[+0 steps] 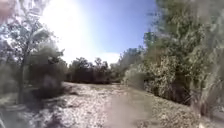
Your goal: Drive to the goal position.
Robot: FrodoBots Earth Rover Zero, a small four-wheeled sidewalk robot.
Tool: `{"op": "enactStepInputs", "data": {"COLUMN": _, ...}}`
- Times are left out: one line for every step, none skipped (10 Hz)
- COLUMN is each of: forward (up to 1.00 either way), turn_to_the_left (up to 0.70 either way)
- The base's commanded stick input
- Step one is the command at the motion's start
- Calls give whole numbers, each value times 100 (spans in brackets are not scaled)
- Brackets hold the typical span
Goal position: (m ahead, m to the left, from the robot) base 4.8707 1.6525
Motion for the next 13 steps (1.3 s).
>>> {"op": "enactStepInputs", "data": {"forward": 30, "turn_to_the_left": 7}}
{"op": "enactStepInputs", "data": {"forward": 30, "turn_to_the_left": 0}}
{"op": "enactStepInputs", "data": {"forward": 30, "turn_to_the_left": 0}}
{"op": "enactStepInputs", "data": {"forward": 30, "turn_to_the_left": 0}}
{"op": "enactStepInputs", "data": {"forward": 30, "turn_to_the_left": 0}}
{"op": "enactStepInputs", "data": {"forward": 30, "turn_to_the_left": 0}}
{"op": "enactStepInputs", "data": {"forward": 30, "turn_to_the_left": 0}}
{"op": "enactStepInputs", "data": {"forward": 30, "turn_to_the_left": 0}}
{"op": "enactStepInputs", "data": {"forward": 30, "turn_to_the_left": 0}}
{"op": "enactStepInputs", "data": {"forward": 30, "turn_to_the_left": 0}}
{"op": "enactStepInputs", "data": {"forward": 30, "turn_to_the_left": 0}}
{"op": "enactStepInputs", "data": {"forward": 30, "turn_to_the_left": 0}}
{"op": "enactStepInputs", "data": {"forward": 30, "turn_to_the_left": 0}}
